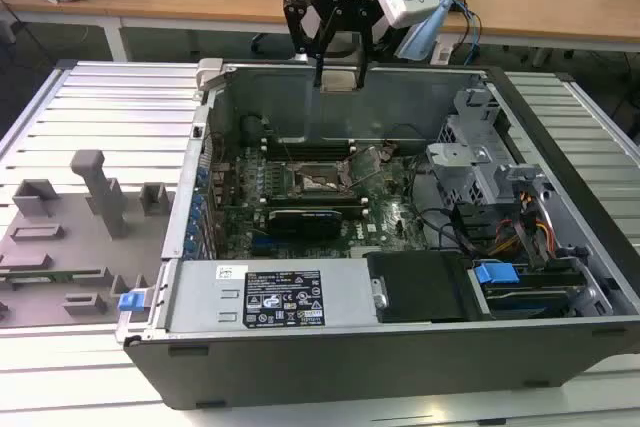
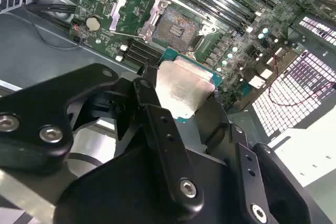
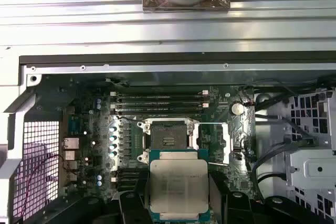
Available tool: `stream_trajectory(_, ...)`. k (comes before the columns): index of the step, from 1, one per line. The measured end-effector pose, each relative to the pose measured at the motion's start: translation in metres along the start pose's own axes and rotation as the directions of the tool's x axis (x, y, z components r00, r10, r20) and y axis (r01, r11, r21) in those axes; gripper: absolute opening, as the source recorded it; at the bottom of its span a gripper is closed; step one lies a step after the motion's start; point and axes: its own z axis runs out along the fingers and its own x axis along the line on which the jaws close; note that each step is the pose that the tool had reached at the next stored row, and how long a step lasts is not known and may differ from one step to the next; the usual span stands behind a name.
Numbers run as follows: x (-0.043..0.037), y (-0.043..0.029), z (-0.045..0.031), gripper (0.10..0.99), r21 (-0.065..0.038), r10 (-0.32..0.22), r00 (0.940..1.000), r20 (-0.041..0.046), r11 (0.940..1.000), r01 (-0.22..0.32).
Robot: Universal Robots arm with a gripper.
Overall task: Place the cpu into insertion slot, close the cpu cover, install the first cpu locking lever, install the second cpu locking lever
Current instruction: 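Place the cpu into insertion slot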
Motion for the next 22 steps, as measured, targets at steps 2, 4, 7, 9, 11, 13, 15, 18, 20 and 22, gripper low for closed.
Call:
stream_trajectory(2,0.0,0.0,0.0,0.537,0.0,0.0,1.0,0.0,1.0,0.0)
stream_trajectory(4,0.0,0.0,0.0002,0.537,0.0,0.0,1.0,0.0001,1.0,0.0)
stream_trajectory(7,0.0,-0.0004,0.0045,0.537,0.0,0.0,1.0,0.003,1.0,0.0)
stream_trajectory(9,0.0,-0.0006,0.007,0.537,0.0,0.0,1.0,0.0037,1.0,0.0)
stream_trajectory(11,-0.0001,-0.001,0.0108,0.537,0.0,0.0,1.0,0.0039,1.0,0.0)
stream_trajectory(13,-0.0001,-0.0013,0.0143,0.537,0.0,0.0,1.0,0.004,1.0,0.0)
stream_trajectory(15,-0.0002,-0.0016,0.0175,0.537,0.0,0.0,1.0,0.0041,1.0,0.0)
stream_trajectory(18,-0.0003,-0.0022,0.0242,0.537,0.0,0.0,1.0,0.0042,1.0,0.0)
stream_trajectory(20,-0.0004,-0.0024,0.0266,0.537,0.0,0.0,1.0,0.0043,1.0,0.0)
stream_trajectory(22,-0.0004,-0.0026,0.0288,0.537,0.0,0.0,1.0,0.0042,1.0,0.0)
